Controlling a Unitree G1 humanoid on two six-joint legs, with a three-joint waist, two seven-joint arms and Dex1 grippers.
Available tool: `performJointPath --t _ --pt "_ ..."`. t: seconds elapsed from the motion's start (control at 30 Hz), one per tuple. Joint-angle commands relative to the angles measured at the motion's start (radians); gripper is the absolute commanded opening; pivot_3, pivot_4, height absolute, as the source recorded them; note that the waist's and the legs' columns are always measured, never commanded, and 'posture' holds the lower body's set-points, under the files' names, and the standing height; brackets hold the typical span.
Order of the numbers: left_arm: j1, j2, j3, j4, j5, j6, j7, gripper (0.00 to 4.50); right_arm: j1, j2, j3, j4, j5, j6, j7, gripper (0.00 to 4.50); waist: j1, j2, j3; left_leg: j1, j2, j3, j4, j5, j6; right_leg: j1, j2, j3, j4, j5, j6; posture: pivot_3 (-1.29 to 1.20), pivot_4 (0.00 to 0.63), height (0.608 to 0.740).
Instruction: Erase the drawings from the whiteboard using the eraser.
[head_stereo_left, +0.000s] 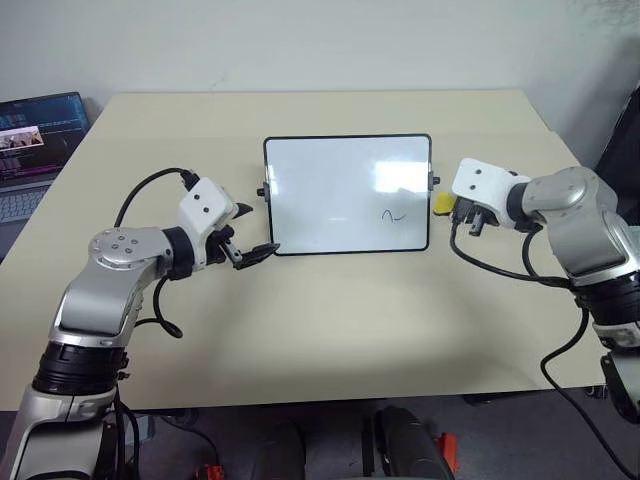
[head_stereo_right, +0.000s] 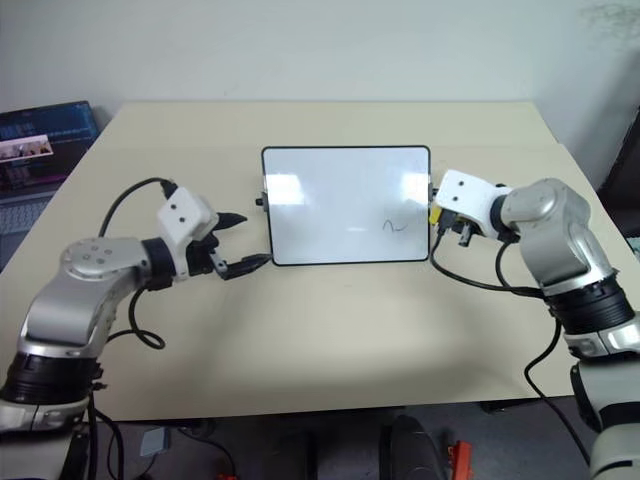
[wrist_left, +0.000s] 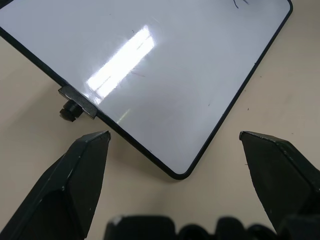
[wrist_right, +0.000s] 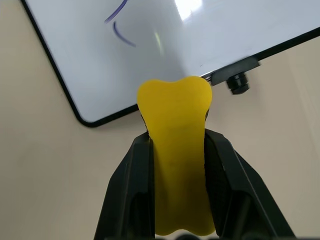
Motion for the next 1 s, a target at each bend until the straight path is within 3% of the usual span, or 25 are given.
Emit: performJointPath --t 0.03,1.0 --pt "-0.005 0.007 0.027 -0.044 -0.009 -0.003 0.003 4.50 -0.051 0.018 -0.055 0.004 0.019 -0.026 -0.041 0.98 0.000 0.000 0.000 0.000 0.000 0.000 0.000 0.000 0.000 0.000 0.000 0.000 0.000 0.000 0.000 0.00 0.150 0.740" --pt "-0.014 0.005 0.023 -0.028 -0.006 -0.017 -0.001 4.50 -0.105 0.120 -0.088 -0.011 0.105 0.003 -0.098 0.98 0.000 0.000 0.000 0.001 0.000 0.000 0.003 0.000 0.000 0.000 0.000 0.000 0.005 0.000 0.000 0.00 0.150 0.740"
